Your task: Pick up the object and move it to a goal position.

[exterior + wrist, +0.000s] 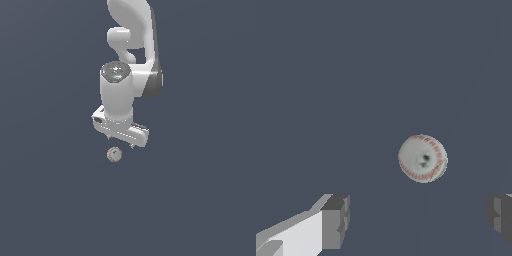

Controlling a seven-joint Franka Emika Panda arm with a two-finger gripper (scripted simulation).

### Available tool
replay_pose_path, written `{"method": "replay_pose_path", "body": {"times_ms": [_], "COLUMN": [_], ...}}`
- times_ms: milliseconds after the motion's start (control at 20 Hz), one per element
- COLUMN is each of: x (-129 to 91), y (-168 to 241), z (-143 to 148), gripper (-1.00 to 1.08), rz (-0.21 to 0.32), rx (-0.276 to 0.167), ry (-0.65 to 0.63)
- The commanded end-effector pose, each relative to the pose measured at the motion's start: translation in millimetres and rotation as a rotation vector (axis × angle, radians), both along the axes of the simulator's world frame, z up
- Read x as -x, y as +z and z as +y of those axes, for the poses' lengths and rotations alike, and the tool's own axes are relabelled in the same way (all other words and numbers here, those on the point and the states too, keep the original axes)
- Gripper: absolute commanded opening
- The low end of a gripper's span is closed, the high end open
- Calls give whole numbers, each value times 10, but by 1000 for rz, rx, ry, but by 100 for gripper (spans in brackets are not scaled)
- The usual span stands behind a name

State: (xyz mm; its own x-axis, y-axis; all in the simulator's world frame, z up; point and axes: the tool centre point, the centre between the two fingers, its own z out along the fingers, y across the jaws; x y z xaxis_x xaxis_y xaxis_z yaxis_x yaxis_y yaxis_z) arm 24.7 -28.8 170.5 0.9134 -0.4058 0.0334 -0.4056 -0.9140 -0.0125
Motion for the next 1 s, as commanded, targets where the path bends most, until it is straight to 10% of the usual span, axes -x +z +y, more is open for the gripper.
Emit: {"method": "replay_pose_path", "body": {"times_ms": [0, 950], "x": [6, 76], "y": [-70, -565], "z": [-29, -267], "gripper": [100, 100], "rz": [4, 28], "rx": [-5, -19], "ry": [-78, -648]}}
